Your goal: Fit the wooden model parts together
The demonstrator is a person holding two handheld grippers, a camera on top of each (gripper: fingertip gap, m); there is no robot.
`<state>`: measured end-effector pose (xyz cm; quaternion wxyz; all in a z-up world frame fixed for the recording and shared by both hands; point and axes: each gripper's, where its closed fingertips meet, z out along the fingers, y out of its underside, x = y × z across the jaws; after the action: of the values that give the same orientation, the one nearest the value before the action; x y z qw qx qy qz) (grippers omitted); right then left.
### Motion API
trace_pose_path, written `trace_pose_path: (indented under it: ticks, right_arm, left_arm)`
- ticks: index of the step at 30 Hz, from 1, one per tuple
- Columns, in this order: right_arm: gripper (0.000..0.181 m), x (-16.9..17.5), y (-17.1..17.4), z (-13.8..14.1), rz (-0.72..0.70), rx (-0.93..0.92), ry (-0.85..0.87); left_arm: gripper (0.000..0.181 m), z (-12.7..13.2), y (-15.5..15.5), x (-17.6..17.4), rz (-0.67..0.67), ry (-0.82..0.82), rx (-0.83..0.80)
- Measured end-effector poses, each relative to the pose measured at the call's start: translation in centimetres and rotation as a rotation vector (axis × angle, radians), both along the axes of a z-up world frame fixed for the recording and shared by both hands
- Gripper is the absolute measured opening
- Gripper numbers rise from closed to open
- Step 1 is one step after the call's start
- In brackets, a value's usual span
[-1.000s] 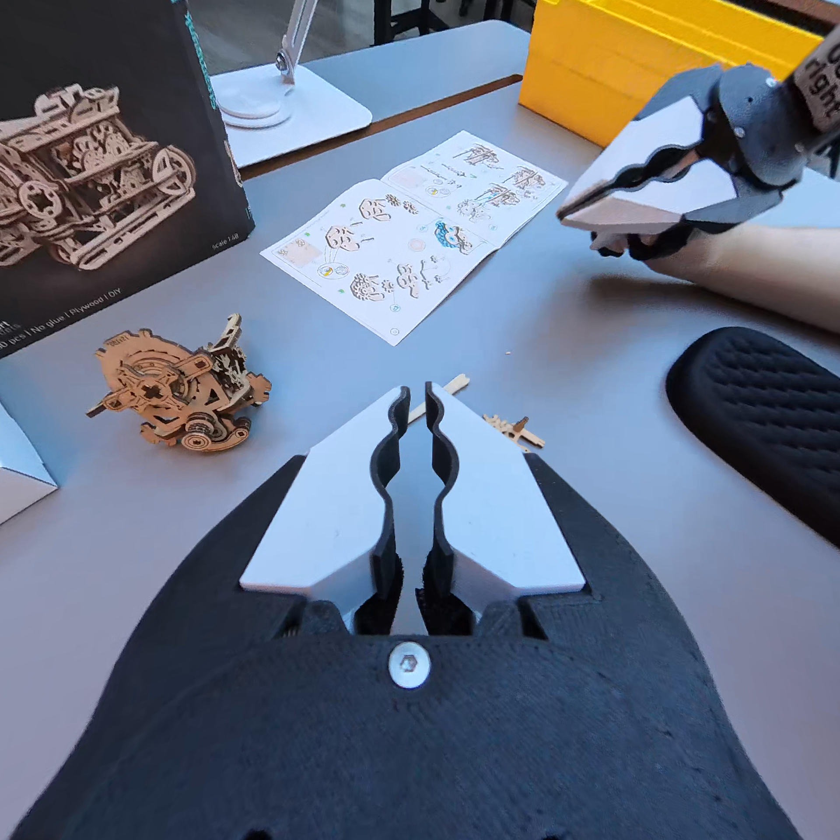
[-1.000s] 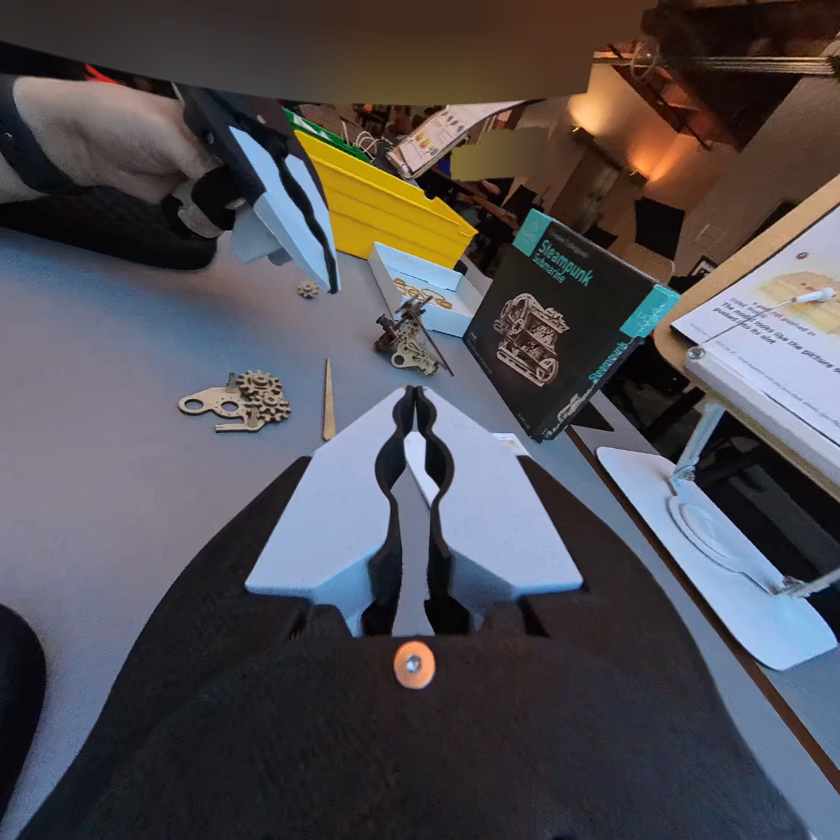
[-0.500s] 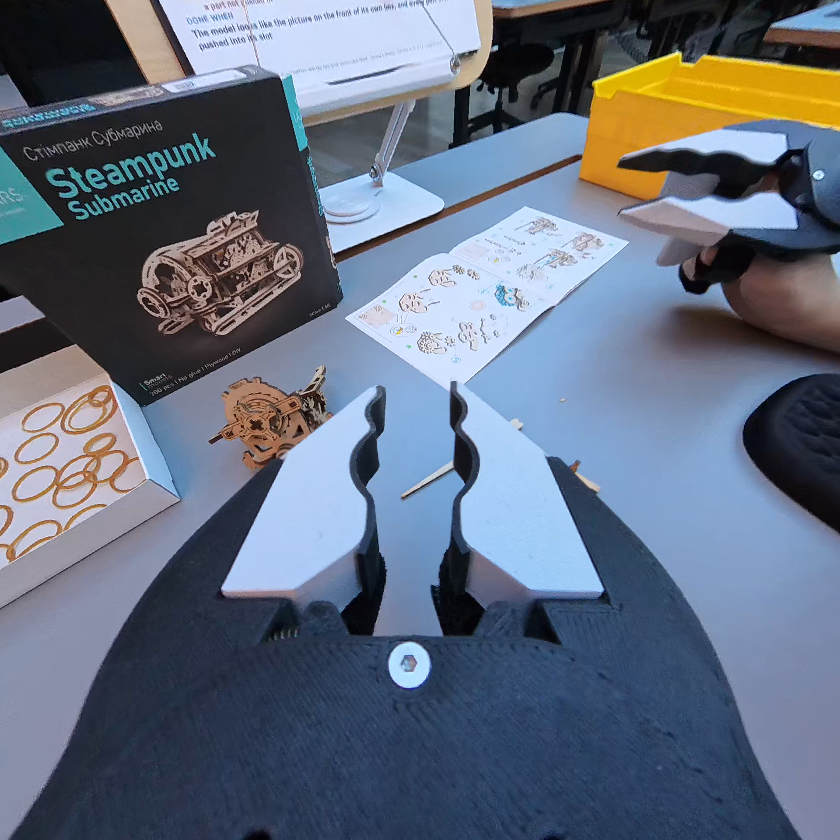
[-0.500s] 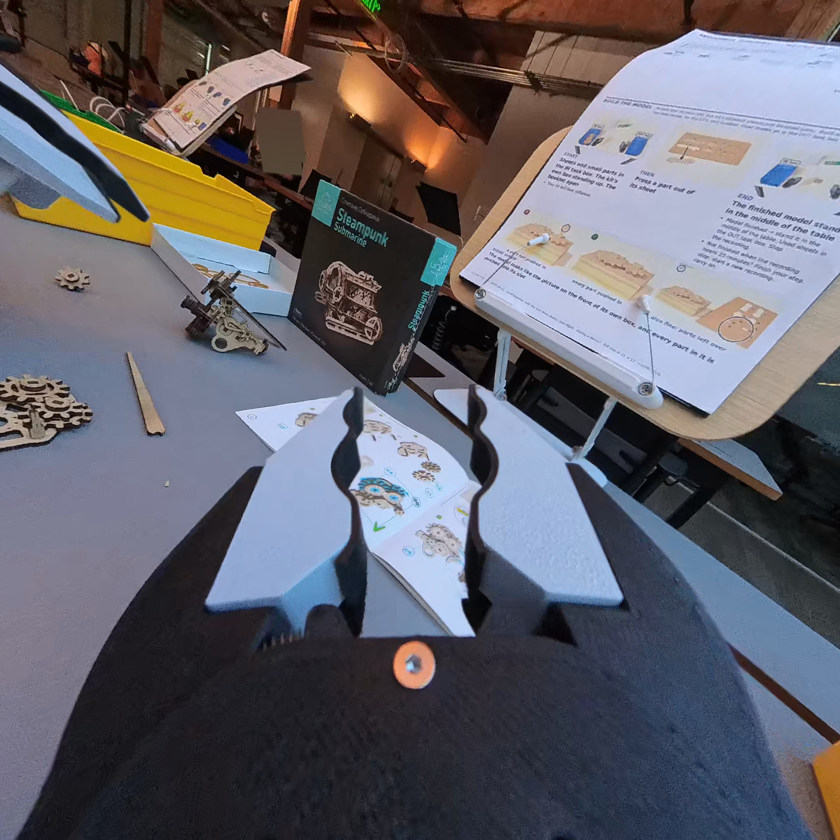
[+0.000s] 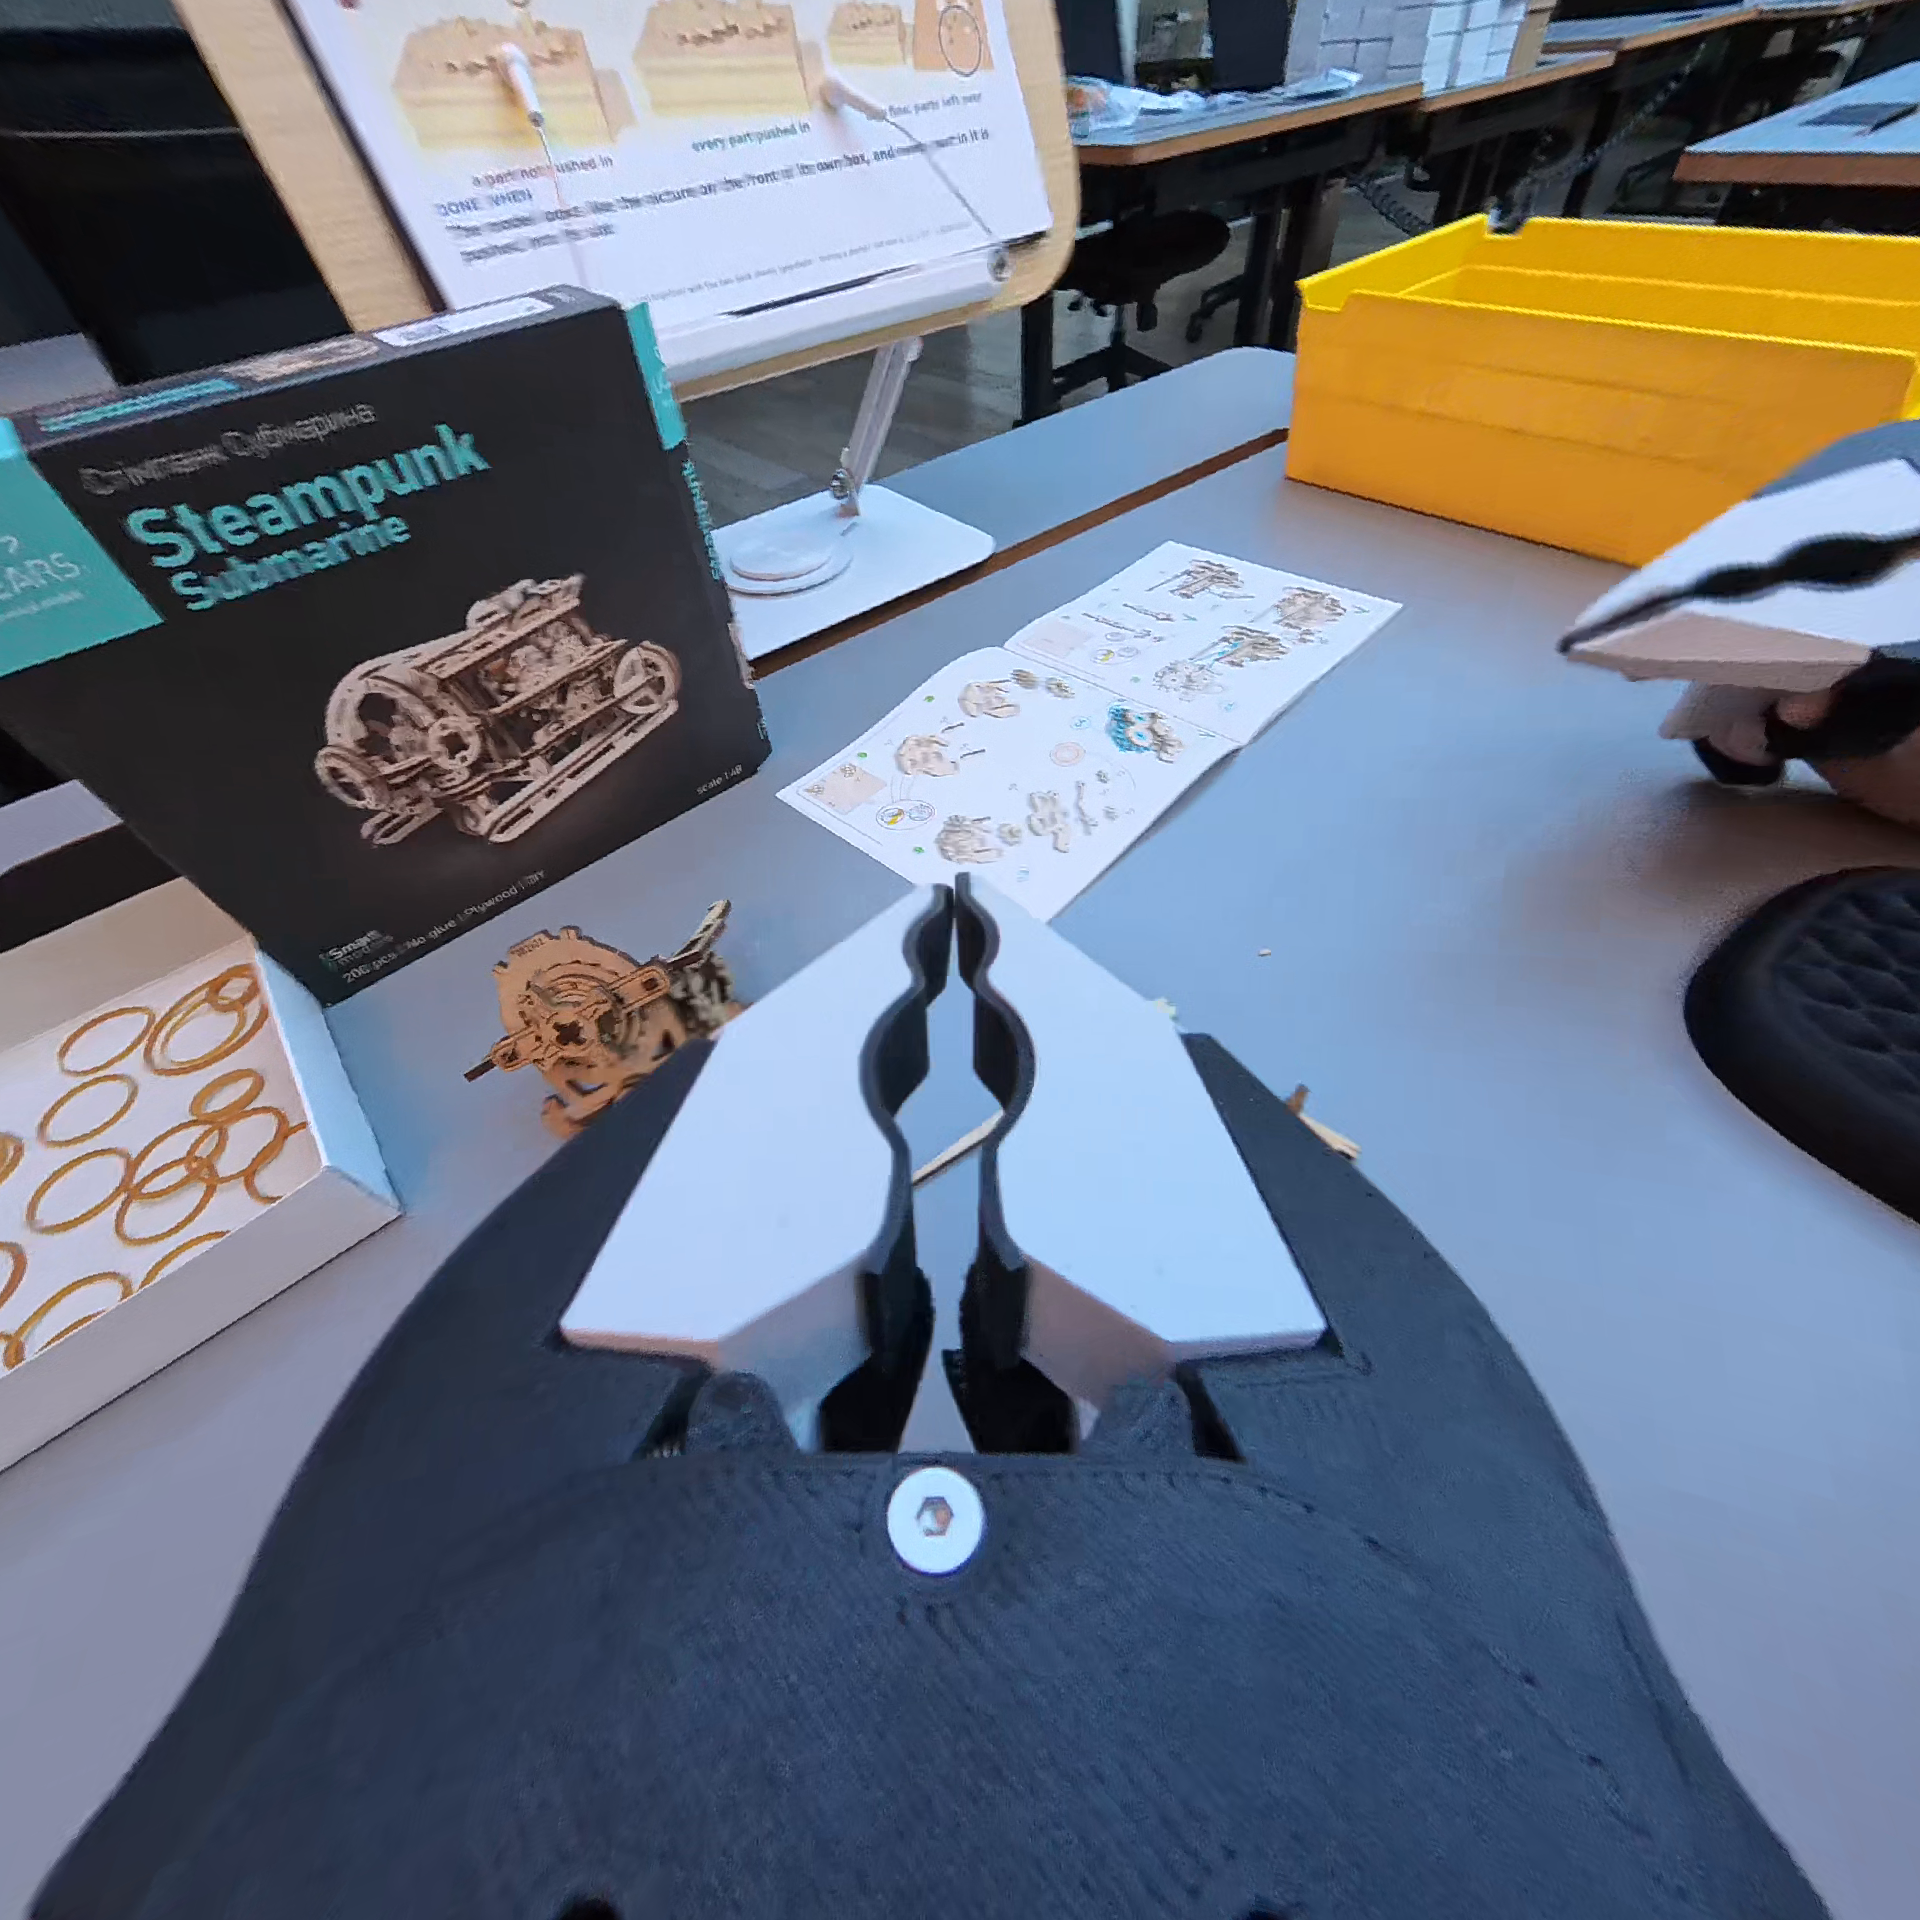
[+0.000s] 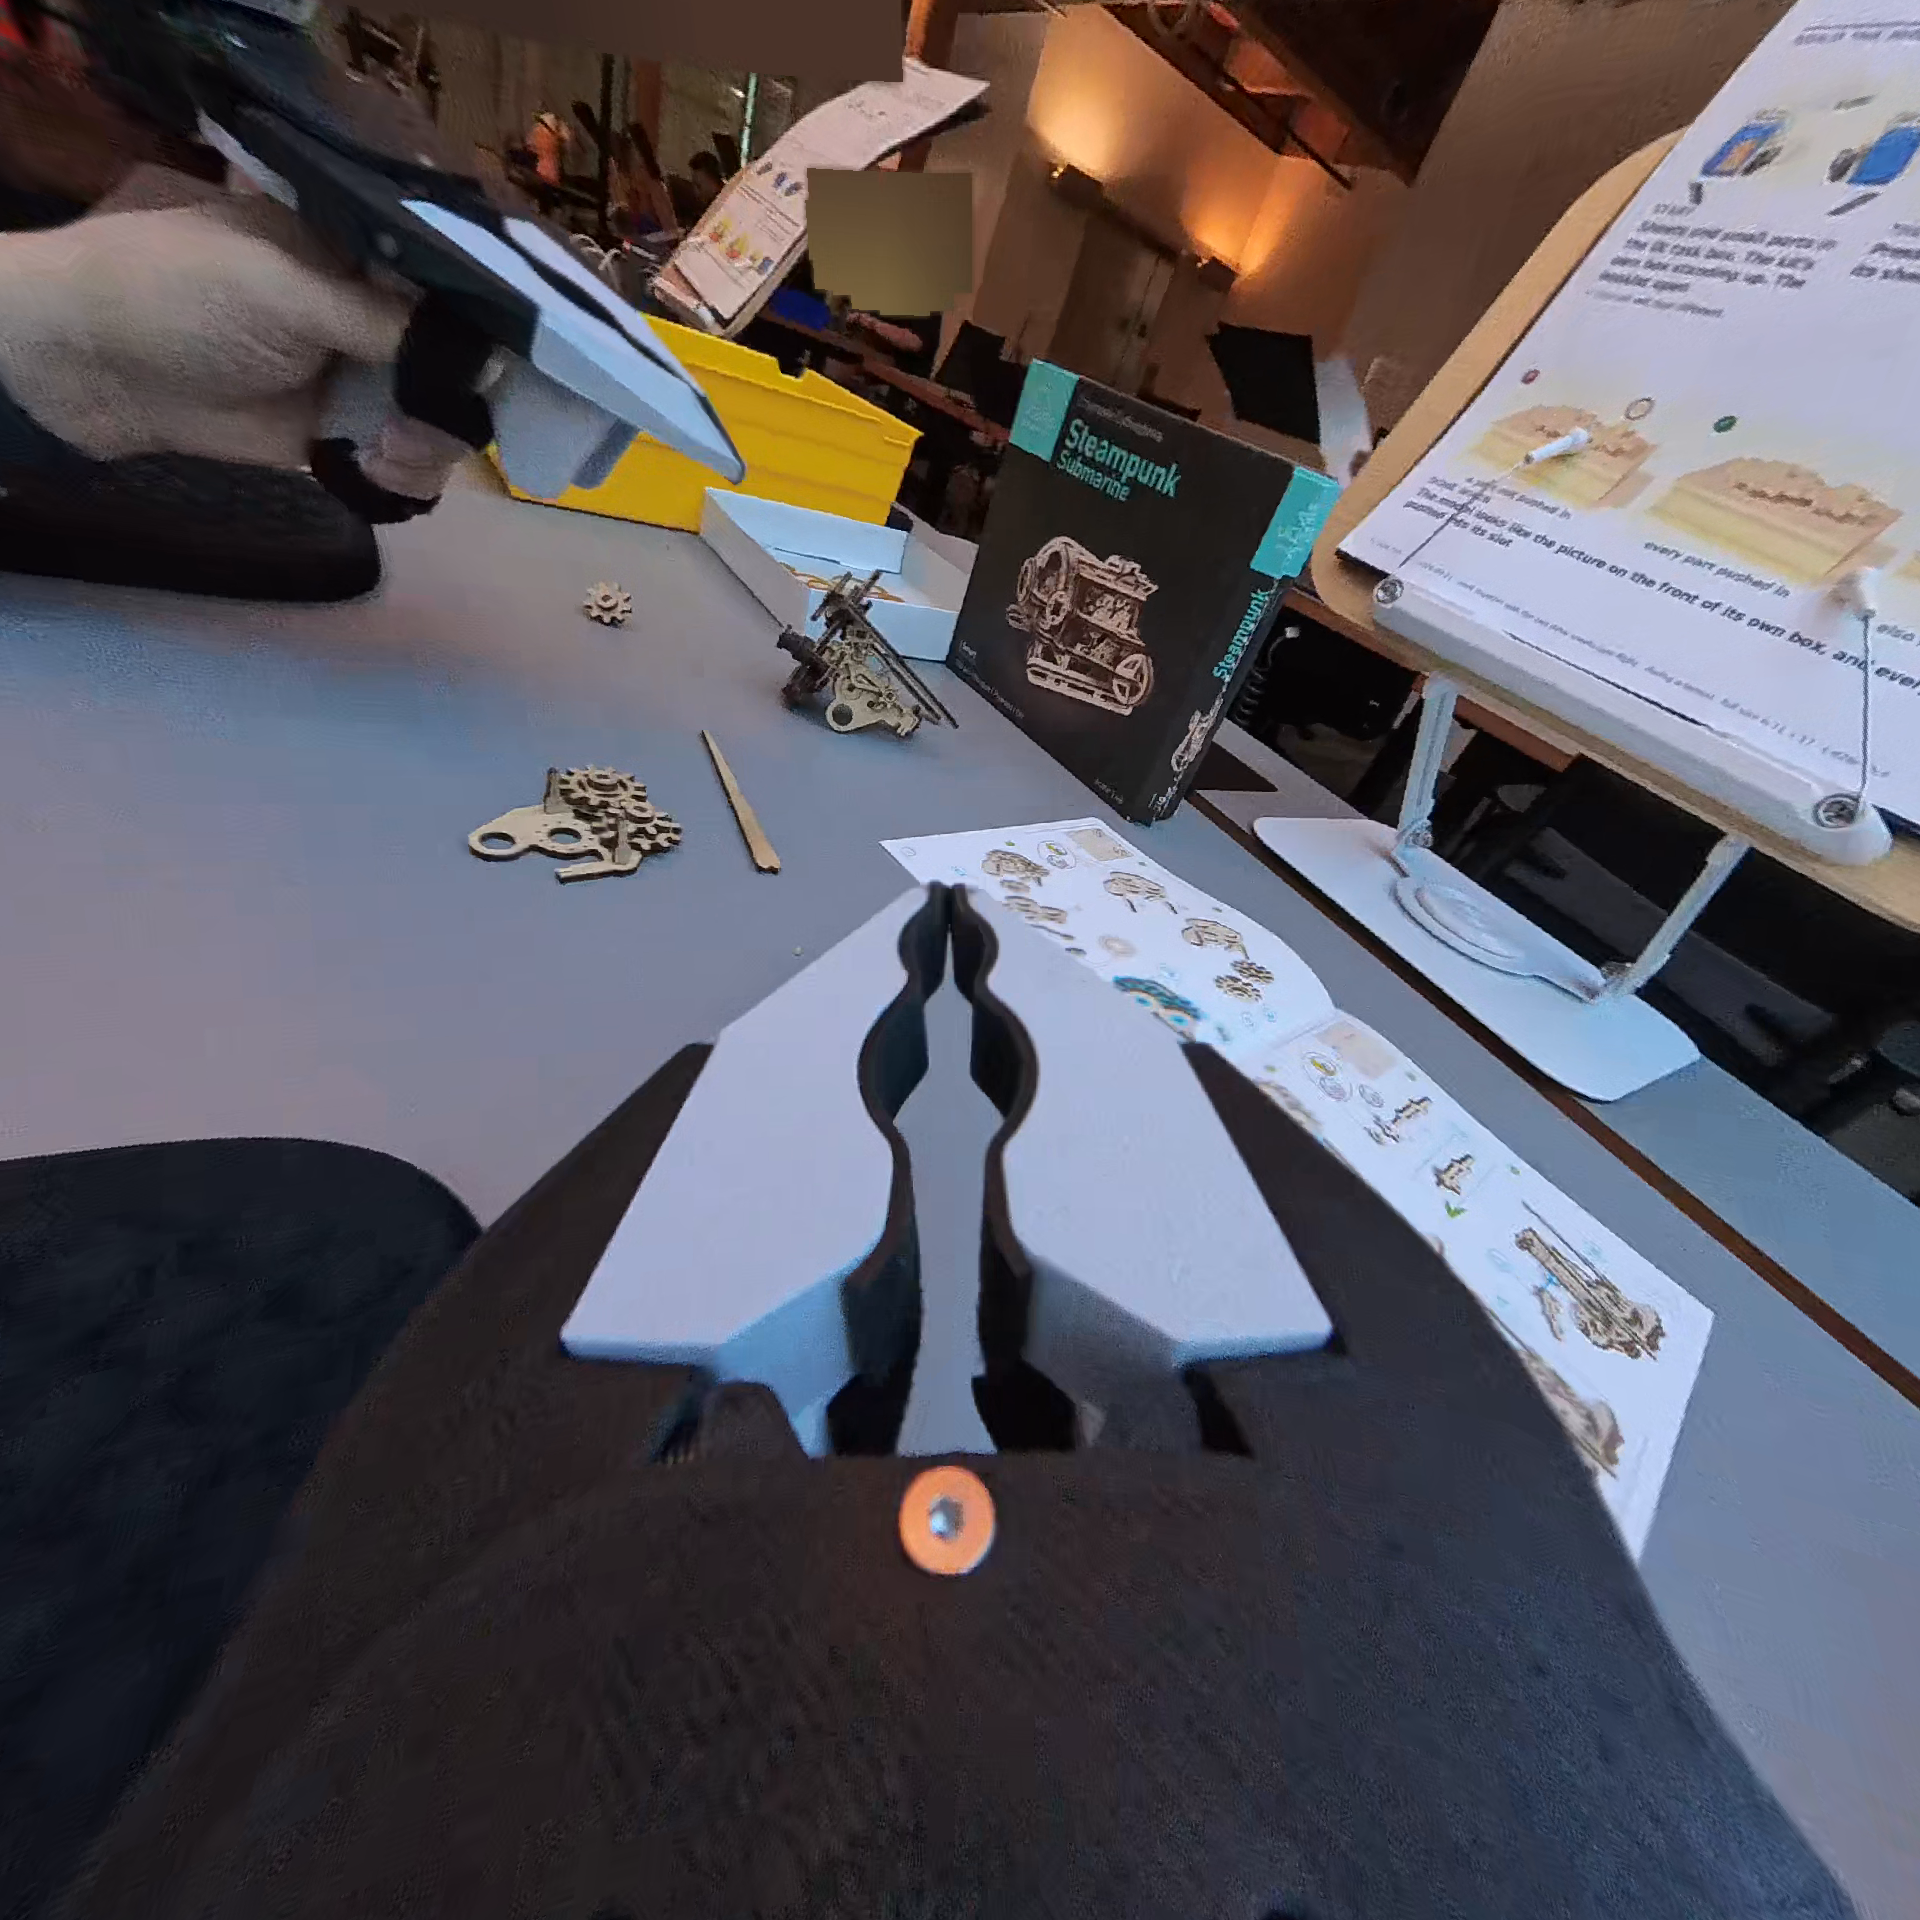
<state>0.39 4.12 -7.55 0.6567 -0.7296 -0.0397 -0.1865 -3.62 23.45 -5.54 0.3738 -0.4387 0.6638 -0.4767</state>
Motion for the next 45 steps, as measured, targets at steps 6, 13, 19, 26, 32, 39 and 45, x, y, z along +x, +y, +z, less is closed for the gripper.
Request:
trace_pose_path:
  ticks: [6,13,19,26,32,39,45]
  right_arm:
    - [0.0,0.3,1.3,-1.1,0.09,-0.069,0.034]
    - [0.014,1.0,1.1,-1.2,0.023,-0.111,-0.133]
    - [0.015,1.5,1.2,-1.7,-0.004,-0.134,-0.123]
    - [0.016,1.9,0.9,-1.6,-0.008,-0.115,-0.055]
    - [0.016,2.7,0.6,-1.5,-0.044,-0.103,-0.045]
    - [0.015,4.3,0.8,-1.2,-0.091,-0.079,-0.02]
    - [0.014,5.4,0.7,-0.4,-0.12,-0.014,0.049]
  left_arm:
    - [0.001,-1.4,-0.7,0.4,-0.035,0.018,0.069]
    - [0.026,-2.2,-1.3,1.0,-0.032,0.029,0.063]
    - [0.014,-1.0,-1.8,0.6,-0.061,-0.051,0.095]
    - [0.001,-0.2,-1.3,0.5,-0.051,-0.093,0.096]
    - [0.0,0.1,-0.6,0.6,-0.029,-0.111,0.085]
    - [0.0,1.4,1.1,0.3,0.034,-0.147,0.039]
    - [0.0,1.5,1.2,0.3,0.035,-0.131,-0.046]
